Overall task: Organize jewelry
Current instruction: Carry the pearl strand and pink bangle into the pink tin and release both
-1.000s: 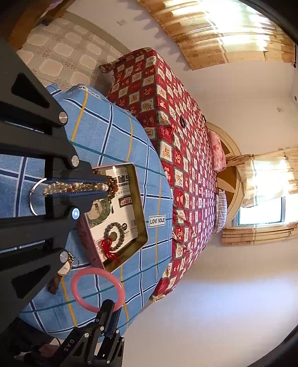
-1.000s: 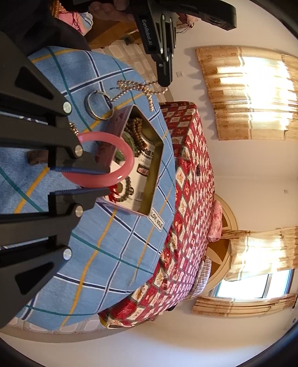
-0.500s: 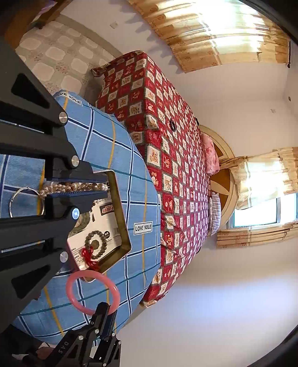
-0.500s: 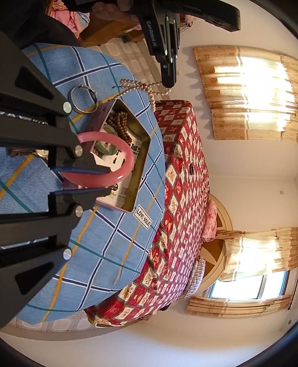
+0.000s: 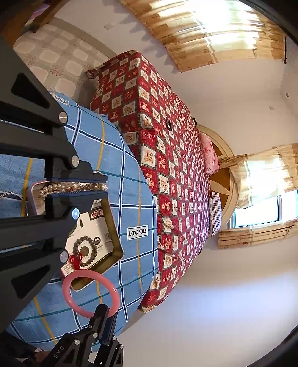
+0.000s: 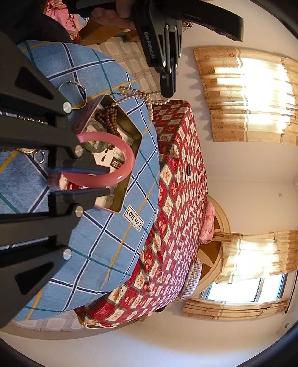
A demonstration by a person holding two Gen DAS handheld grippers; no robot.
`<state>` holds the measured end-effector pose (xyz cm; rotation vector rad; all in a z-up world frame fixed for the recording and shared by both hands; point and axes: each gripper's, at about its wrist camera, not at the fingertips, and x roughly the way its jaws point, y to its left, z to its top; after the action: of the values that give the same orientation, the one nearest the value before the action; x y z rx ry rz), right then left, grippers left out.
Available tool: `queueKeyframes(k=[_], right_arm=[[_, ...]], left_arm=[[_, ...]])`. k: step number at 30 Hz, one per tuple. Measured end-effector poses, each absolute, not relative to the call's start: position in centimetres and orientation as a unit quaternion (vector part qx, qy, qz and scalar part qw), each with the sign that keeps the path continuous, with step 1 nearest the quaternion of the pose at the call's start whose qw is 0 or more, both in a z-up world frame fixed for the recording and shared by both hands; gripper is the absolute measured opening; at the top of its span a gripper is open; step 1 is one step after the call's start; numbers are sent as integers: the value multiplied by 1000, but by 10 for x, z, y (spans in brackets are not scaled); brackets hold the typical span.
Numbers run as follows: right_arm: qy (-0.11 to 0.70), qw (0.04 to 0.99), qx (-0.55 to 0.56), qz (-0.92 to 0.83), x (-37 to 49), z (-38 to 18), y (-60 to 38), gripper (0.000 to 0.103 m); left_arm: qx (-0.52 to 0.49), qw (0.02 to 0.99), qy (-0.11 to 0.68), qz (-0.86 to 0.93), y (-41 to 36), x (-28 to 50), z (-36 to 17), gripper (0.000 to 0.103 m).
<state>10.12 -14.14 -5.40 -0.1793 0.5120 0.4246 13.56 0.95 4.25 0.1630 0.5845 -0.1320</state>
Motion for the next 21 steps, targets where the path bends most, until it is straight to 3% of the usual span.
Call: queueKeyframes(k=[21], right_arm=[[266,938,-96,202,140,-62,-128,13]], left_arm=[[92,944,313,-53,6,177,20,5]])
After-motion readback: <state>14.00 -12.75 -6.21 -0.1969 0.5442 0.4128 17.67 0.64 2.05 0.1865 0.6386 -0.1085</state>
